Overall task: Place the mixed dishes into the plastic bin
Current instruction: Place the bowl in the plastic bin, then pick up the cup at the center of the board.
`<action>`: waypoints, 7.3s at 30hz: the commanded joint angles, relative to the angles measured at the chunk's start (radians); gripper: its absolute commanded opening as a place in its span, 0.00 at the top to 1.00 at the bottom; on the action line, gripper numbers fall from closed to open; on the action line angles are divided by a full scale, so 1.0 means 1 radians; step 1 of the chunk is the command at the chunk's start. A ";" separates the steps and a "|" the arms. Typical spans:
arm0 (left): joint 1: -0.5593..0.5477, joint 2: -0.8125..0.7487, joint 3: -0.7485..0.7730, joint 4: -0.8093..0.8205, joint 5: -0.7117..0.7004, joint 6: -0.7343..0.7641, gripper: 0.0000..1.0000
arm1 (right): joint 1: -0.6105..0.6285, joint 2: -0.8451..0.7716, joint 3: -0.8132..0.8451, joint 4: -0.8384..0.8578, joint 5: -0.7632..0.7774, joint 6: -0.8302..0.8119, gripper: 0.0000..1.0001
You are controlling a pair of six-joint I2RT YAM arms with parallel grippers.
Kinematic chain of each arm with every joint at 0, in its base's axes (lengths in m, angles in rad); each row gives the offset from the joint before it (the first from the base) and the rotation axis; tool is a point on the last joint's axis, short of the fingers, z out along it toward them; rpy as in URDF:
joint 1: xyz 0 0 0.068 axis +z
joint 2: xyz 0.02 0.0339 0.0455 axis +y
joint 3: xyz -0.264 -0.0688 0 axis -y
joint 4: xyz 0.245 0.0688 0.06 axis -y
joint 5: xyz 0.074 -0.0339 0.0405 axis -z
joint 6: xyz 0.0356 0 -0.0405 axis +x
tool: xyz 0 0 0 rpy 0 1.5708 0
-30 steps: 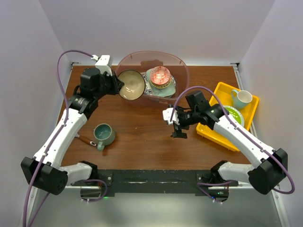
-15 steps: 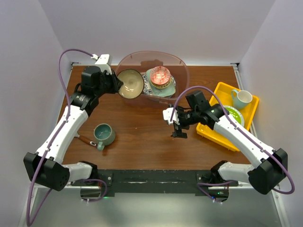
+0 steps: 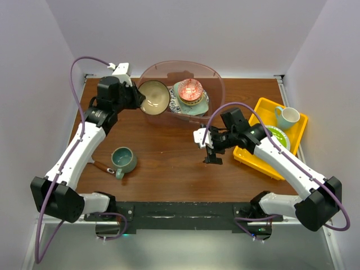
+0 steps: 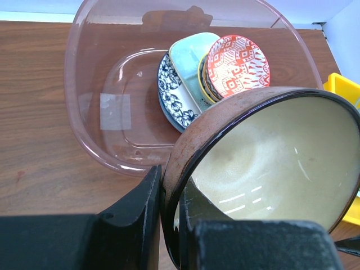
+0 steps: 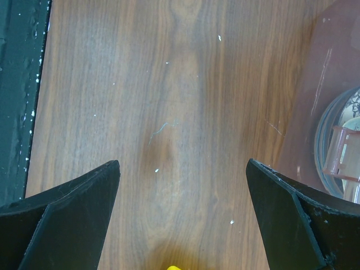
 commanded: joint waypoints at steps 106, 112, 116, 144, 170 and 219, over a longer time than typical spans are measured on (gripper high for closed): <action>-0.041 0.610 0.584 -0.134 -0.359 0.194 0.30 | -0.025 -0.023 0.004 -0.016 -0.037 -0.004 0.02; -0.040 0.481 0.487 -0.080 -0.315 0.194 0.21 | -0.028 -0.028 0.006 -0.017 -0.040 -0.004 0.02; -0.038 0.348 0.380 -0.016 -0.299 0.188 0.14 | -0.032 -0.029 0.004 -0.016 -0.042 -0.004 0.02; 0.002 -0.364 -0.336 0.084 -0.278 0.033 0.00 | -0.060 -0.025 -0.003 0.006 -0.040 0.015 0.02; 0.002 -0.443 -0.505 0.026 -0.200 -0.125 0.00 | -0.078 -0.019 -0.005 0.010 -0.043 0.018 0.02; -0.127 -0.332 -0.470 -0.166 -0.287 -0.214 0.04 | -0.082 -0.014 -0.008 0.013 -0.050 0.015 0.02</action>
